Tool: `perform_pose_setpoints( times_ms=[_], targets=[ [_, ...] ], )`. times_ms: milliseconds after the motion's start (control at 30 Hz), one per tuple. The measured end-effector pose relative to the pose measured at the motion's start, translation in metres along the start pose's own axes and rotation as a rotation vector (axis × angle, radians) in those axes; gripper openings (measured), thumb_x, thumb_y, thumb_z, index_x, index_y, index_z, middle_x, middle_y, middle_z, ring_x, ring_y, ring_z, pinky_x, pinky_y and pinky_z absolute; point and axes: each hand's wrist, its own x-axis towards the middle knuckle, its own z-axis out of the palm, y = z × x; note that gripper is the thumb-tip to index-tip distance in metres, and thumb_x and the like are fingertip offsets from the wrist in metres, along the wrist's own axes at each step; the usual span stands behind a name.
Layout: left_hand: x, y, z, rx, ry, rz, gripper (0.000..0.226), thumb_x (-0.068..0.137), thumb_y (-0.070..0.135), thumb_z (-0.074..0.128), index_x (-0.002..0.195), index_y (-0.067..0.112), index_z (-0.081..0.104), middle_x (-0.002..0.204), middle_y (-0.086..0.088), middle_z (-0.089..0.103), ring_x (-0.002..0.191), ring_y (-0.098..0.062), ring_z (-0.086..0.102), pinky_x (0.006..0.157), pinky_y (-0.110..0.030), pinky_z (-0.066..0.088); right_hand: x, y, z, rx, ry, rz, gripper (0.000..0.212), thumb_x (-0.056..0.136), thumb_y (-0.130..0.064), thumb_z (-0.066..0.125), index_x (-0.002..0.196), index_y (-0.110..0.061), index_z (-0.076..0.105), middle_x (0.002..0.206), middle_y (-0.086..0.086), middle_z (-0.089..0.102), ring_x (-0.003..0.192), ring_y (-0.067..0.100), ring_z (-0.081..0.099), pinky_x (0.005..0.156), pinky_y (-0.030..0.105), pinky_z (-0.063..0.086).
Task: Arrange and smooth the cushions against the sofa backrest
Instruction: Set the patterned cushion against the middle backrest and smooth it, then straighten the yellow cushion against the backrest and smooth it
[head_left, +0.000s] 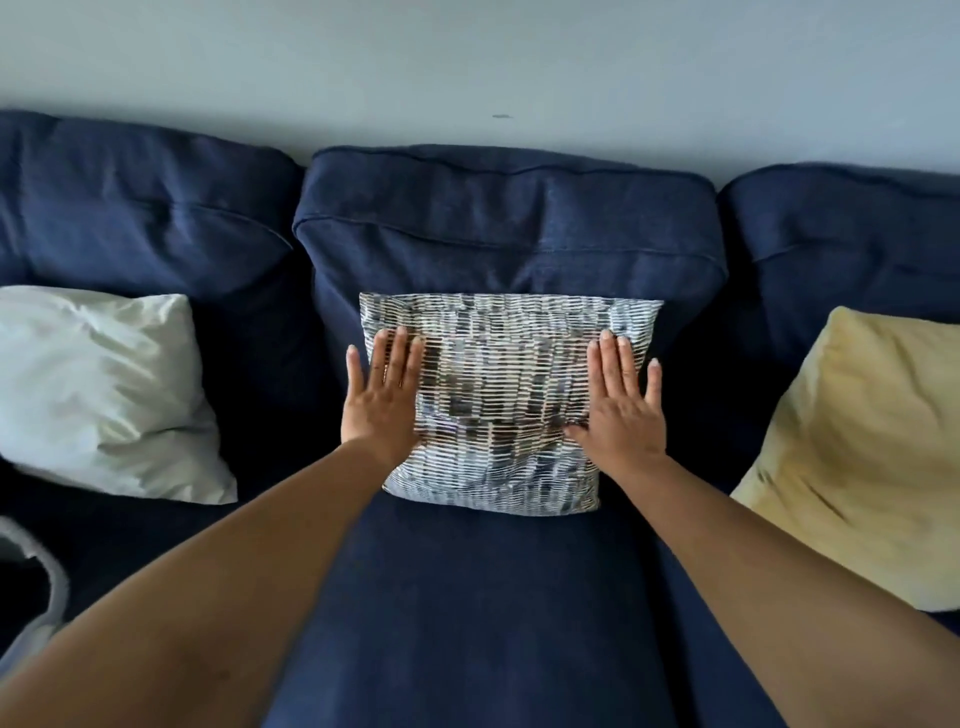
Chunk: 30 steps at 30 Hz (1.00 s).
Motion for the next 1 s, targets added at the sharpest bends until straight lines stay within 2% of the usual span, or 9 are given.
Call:
perform_pose_setpoints(
  times_ms=[133, 267, 333, 400, 500, 633, 833, 1000],
  targets=[
    [-0.023, 0.012, -0.036, -0.123, -0.045, 0.023, 0.112, 0.09, 0.061, 0.055, 0.156, 0.013, -0.023, 0.166, -0.014, -0.025, 0.152, -0.035, -0.023, 0.121, -0.061, -0.008, -0.028, 0.01, -0.03, 0.135, -0.022, 0.048, 0.109, 0.092, -0.059, 0.055, 0.158, -0.011, -0.017, 0.166, 0.009, -0.024, 0.154, 0.026, -0.02, 0.122, 0.054, -0.006],
    [-0.046, 0.042, -0.081, -0.364, -0.025, 0.065, 0.084, 0.098, 0.051, 0.048, 0.161, 0.022, 0.001, 0.169, -0.011, -0.01, 0.155, -0.03, -0.014, 0.124, -0.053, -0.003, -0.061, 0.027, -0.063, 0.28, 0.06, 0.127, 0.08, 0.097, -0.048, 0.053, 0.16, -0.014, 0.017, 0.17, 0.011, 0.009, 0.156, 0.028, 0.009, 0.119, 0.055, 0.015],
    [-0.056, 0.061, -0.102, -0.502, -0.01, 0.069, 0.071, 0.099, 0.046, 0.05, 0.159, 0.025, 0.018, 0.17, -0.008, 0.003, 0.156, -0.028, -0.002, 0.126, -0.047, 0.005, -0.078, 0.04, -0.075, 0.337, 0.105, 0.175, 0.069, 0.097, -0.044, 0.055, 0.156, -0.014, 0.033, 0.166, 0.012, 0.023, 0.153, 0.029, 0.022, 0.114, 0.054, 0.022],
    [-0.064, 0.085, -0.124, -0.601, 0.01, 0.089, 0.06, 0.099, 0.042, 0.052, 0.154, 0.027, 0.035, 0.167, -0.004, 0.023, 0.153, -0.026, 0.019, 0.123, -0.045, 0.017, -0.093, 0.061, -0.085, 0.382, 0.143, 0.241, 0.058, 0.097, -0.04, 0.056, 0.149, -0.014, 0.045, 0.161, 0.012, 0.035, 0.147, 0.029, 0.034, 0.11, 0.052, 0.025],
    [-0.071, 0.121, -0.155, -0.688, 0.006, 0.128, 0.049, 0.098, 0.037, 0.054, 0.146, 0.027, 0.049, 0.152, -0.001, 0.049, 0.137, -0.025, 0.046, 0.114, -0.044, 0.032, -0.111, 0.104, -0.096, 0.43, 0.168, 0.363, 0.046, 0.099, -0.036, 0.053, 0.14, -0.016, 0.056, 0.152, 0.009, 0.047, 0.139, 0.028, 0.044, 0.107, 0.049, 0.026],
    [-0.075, 0.177, -0.192, -0.738, -0.021, 0.136, 0.045, 0.096, 0.038, 0.053, 0.141, 0.032, 0.055, 0.141, -0.001, 0.06, 0.126, -0.026, 0.056, 0.109, -0.045, 0.04, -0.134, 0.179, -0.108, 0.46, 0.193, 0.533, 0.04, 0.1, -0.032, 0.049, 0.134, -0.014, 0.06, 0.141, 0.009, 0.057, 0.128, 0.03, 0.051, 0.101, 0.045, 0.029],
    [-0.056, 0.271, -0.224, -0.923, -0.076, 0.084, 0.05, 0.097, 0.052, 0.052, 0.142, 0.03, 0.054, 0.142, 0.0, 0.059, 0.124, -0.024, 0.058, 0.103, -0.045, 0.047, -0.146, 0.304, -0.106, 0.535, 0.26, 0.723, 0.04, 0.101, -0.034, 0.043, 0.132, -0.016, 0.061, 0.138, 0.009, 0.058, 0.122, 0.03, 0.053, 0.101, 0.046, 0.03],
    [-0.03, 0.365, -0.234, -1.24, -0.192, -0.157, 0.069, 0.094, 0.059, 0.053, 0.152, 0.023, 0.042, 0.154, -0.004, 0.047, 0.137, -0.027, 0.047, 0.109, -0.041, 0.038, -0.137, 0.418, -0.083, 0.663, 0.214, 0.796, 0.044, 0.101, -0.036, 0.039, 0.134, -0.016, 0.06, 0.137, 0.008, 0.058, 0.119, 0.03, 0.055, 0.102, 0.05, 0.029]
  ],
)
